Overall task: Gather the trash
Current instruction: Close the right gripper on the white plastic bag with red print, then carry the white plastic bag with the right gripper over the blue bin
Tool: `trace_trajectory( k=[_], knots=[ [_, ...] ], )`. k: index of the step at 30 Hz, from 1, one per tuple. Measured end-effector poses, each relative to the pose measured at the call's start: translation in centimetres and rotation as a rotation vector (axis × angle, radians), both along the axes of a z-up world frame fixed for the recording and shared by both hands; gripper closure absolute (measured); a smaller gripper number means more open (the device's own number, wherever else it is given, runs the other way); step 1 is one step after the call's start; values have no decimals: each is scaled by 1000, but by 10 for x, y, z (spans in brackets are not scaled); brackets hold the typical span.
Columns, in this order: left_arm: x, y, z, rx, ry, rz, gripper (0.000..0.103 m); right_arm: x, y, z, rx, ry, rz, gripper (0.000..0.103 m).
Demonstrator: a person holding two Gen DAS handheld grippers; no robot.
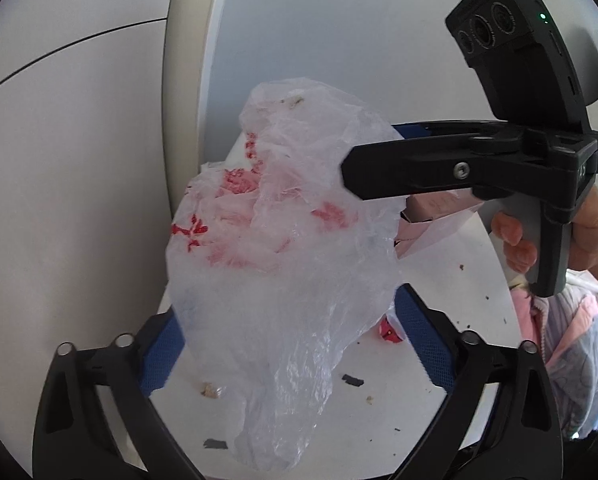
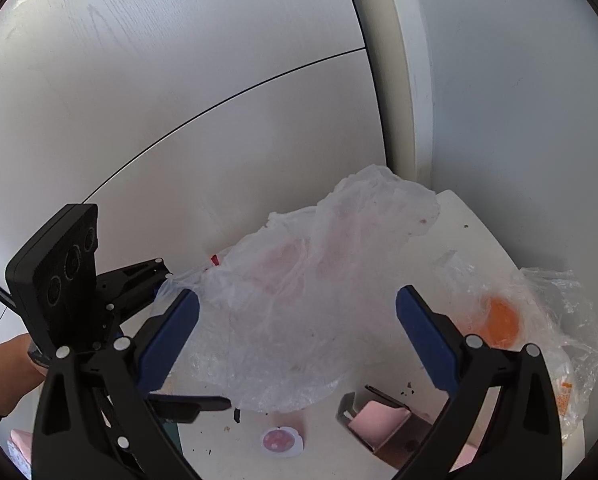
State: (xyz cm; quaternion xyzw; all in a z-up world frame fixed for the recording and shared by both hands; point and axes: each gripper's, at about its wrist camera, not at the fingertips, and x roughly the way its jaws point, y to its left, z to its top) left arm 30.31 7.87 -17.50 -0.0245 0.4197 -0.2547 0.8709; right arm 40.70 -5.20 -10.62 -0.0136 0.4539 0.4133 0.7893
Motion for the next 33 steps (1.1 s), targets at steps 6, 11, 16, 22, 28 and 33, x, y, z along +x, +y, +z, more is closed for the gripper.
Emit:
trace_trajectory(
  k=[6, 11, 16, 22, 28, 33],
  knots=[
    [-3, -3, -1, -19, 1, -15, 64, -4, 7, -1, -20, 13, 27, 54],
    [-9, -2, 4, -26, -4, -19, 94, -10, -1, 6, -15, 11, 11, 80],
    [-18, -5, 19, -23, -27, -24, 97, -26, -16, 23, 14, -5, 0, 81],
    [-37, -8, 48, 2, -69, -22, 97, -54, -35, 53, 38, -37, 7, 81],
    [-69, -7, 75, 30, -102, -6, 97, -98, -59, 76, 58, -73, 23, 81],
    [-106, -2, 84, 50, -105, 24, 97, -128, -59, 82, 78, -74, 48, 81]
  ],
)
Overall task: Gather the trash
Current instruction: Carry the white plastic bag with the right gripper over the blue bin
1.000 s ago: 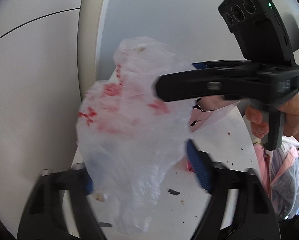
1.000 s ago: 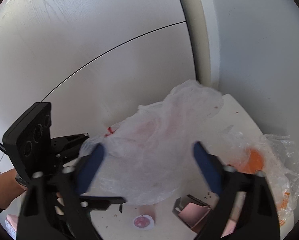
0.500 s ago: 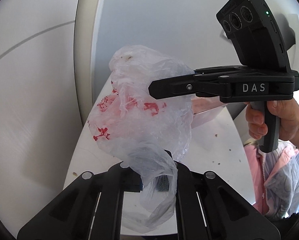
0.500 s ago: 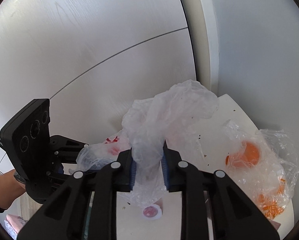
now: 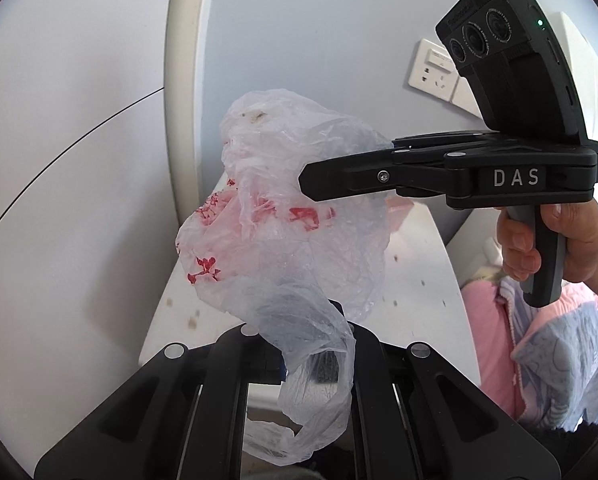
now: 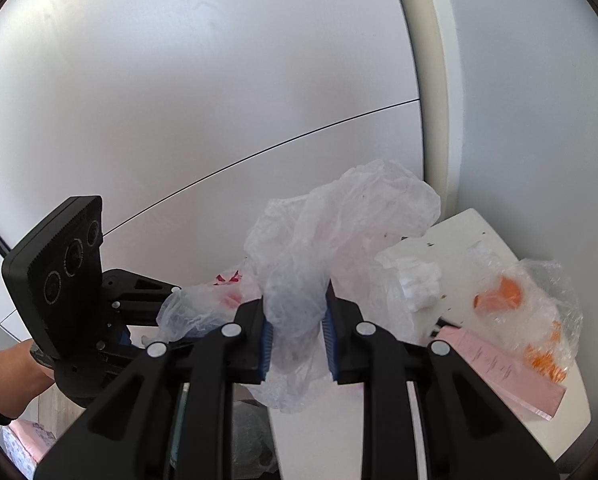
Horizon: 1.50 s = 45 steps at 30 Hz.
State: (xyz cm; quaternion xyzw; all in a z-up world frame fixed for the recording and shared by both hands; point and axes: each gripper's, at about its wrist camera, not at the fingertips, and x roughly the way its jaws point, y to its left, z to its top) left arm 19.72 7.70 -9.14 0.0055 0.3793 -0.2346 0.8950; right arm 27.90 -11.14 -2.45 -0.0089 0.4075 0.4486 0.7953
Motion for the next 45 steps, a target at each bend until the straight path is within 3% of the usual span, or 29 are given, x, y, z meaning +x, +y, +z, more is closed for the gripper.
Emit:
trace_trajectory(
  k=[12, 27, 36, 45],
  knots=[
    [-110, 37, -21, 27, 50, 123, 97, -87, 75, -20, -16, 29, 129, 81],
    [-220, 90, -51, 40, 89, 290, 97, -132, 153, -69, -51, 81, 311, 81],
    [-272, 115, -85, 43, 154, 354, 97, -159, 194, -116, -107, 125, 407, 81],
    [-306, 118, -141, 9, 282, 401, 97, -189, 212, -174, -199, 232, 469, 81]
  ],
)
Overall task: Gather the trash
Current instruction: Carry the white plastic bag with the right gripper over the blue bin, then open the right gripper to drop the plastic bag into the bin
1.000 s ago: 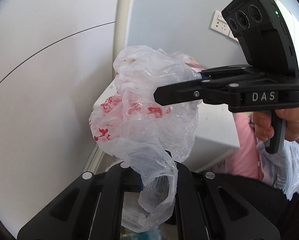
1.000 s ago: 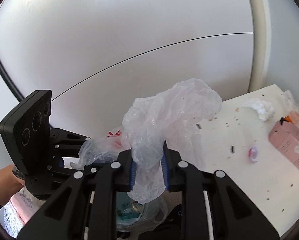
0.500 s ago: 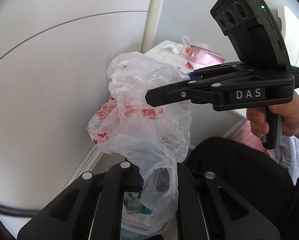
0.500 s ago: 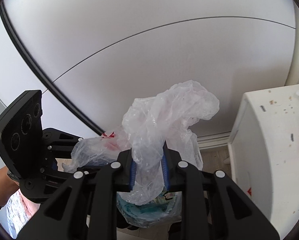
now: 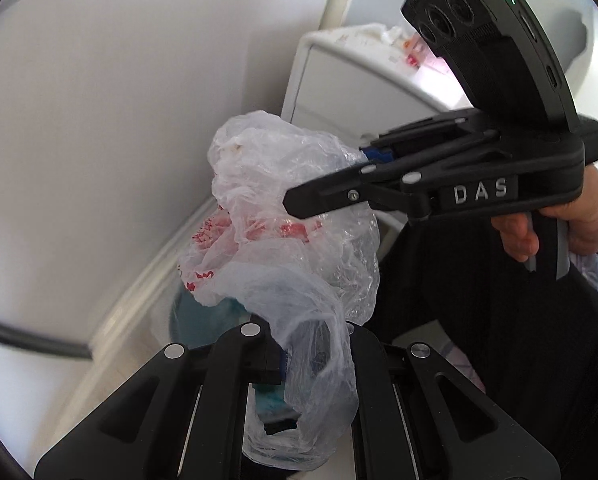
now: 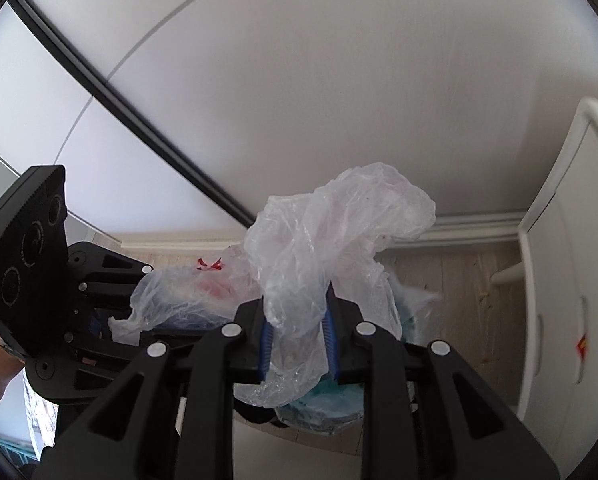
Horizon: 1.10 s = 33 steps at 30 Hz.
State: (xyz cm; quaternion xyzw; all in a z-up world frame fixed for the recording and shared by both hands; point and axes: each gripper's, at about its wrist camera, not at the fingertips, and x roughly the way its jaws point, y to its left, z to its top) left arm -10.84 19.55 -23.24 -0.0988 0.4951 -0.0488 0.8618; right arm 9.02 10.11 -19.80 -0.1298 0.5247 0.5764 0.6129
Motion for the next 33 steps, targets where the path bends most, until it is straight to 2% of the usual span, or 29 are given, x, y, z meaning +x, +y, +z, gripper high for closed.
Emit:
trace_trajectory(
  k=[3, 5, 12, 16, 24, 33],
  knots=[
    [-9, 0, -20, -23, 38, 23, 97, -7, 5, -26, -36, 34, 9, 81],
    [-11, 0, -30, -29, 61, 30, 97, -12, 9, -26, -56, 53, 9, 81],
    [-15, 5, -65, -65, 142, 66, 97, -14, 24, -64, -137, 105, 16, 81],
    [-9, 7, -85, -78, 193, 68, 97, -16, 34, -80, -170, 120, 19, 81],
    [3, 14, -131, -118, 289, 78, 97, -17, 52, -135, -259, 178, 10, 81],
    [15, 29, -172, -162, 351, 95, 97, -6, 72, -185, -327, 223, 2, 81]
  ],
)
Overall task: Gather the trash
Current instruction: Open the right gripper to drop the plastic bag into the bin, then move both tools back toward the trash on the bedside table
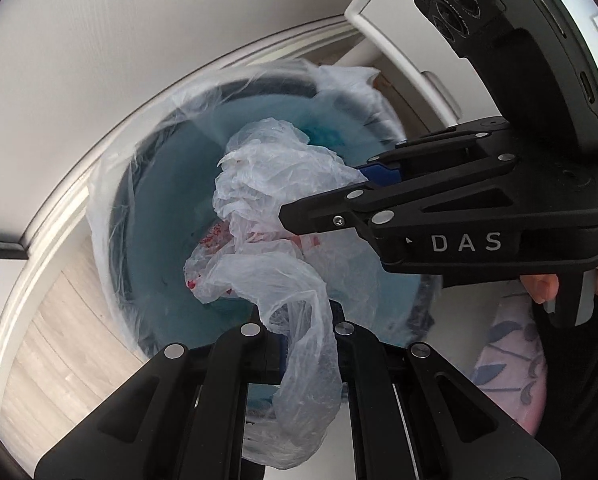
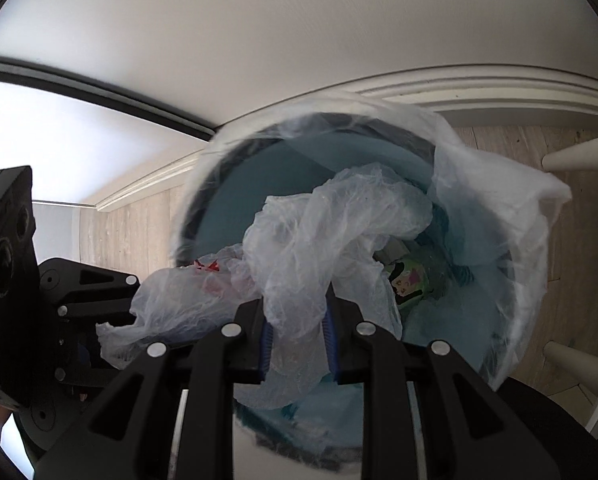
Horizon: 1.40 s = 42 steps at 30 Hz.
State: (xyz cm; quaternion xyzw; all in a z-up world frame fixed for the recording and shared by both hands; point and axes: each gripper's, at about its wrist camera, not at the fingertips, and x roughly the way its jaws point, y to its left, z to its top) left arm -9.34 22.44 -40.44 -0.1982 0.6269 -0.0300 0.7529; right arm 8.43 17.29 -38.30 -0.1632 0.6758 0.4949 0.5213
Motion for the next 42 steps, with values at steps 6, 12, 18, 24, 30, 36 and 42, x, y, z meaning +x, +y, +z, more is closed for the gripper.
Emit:
trace_trajectory(
  k=[6, 12, 18, 24, 30, 36, 42],
  knots=[
    [6, -3, -14, 5, 25, -22, 97, -1, 11, -8, -20, 12, 9, 81],
    [1, -12, -7, 42, 17, -44, 47, -2, 12, 8, -8, -16, -4, 18],
    [-9, -13, 19, 94, -56, -73, 6, 7, 6, 42, 72, -56, -35, 7],
    [-11, -14, 53, 130, -148, -51, 6, 14, -11, 90, 156, -147, -85, 7],
    [-8, -22, 95, 151, -253, -34, 6, 24, -41, 145, 267, -228, -149, 7],
    [2, -24, 133, 189, -337, -61, 6, 37, -65, 196, 358, -298, -191, 7],
    [13, -32, 160, 211, -401, -95, 6, 57, -99, 234, 412, -358, -254, 7]
  ],
)
